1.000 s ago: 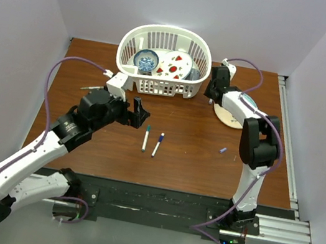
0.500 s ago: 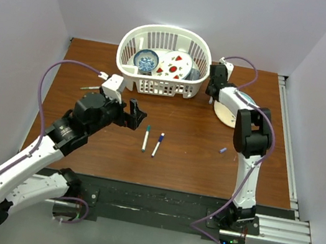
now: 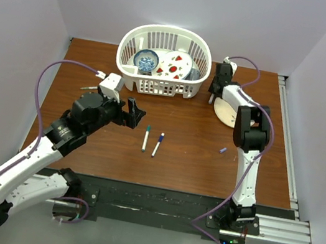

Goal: Insert the pens into the pen caps

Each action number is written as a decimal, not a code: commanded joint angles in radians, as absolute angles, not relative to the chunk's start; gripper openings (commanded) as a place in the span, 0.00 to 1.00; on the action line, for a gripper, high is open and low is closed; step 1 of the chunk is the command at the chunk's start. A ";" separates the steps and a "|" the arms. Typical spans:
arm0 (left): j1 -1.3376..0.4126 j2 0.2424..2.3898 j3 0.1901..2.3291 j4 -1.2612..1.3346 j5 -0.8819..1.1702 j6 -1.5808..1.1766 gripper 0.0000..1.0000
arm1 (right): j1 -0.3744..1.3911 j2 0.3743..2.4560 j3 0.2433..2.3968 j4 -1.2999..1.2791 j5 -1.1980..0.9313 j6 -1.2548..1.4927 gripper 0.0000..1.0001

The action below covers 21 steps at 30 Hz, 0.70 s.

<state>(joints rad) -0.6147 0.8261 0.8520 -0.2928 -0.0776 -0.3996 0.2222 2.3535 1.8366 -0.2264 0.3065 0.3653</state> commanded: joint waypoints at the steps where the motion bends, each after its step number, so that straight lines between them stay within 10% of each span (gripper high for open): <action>1: -0.604 0.810 0.841 -0.232 -0.063 -0.377 1.00 | 0.224 2.379 1.914 -0.287 0.287 0.382 0.29; 10: -0.595 0.801 0.825 -0.209 -0.020 -0.367 0.98 | 0.235 2.358 1.884 -0.327 0.246 0.359 0.00; 21: -0.597 0.804 0.789 -0.140 0.201 -0.480 0.93 | 0.241 2.019 1.453 -0.150 0.061 0.466 0.00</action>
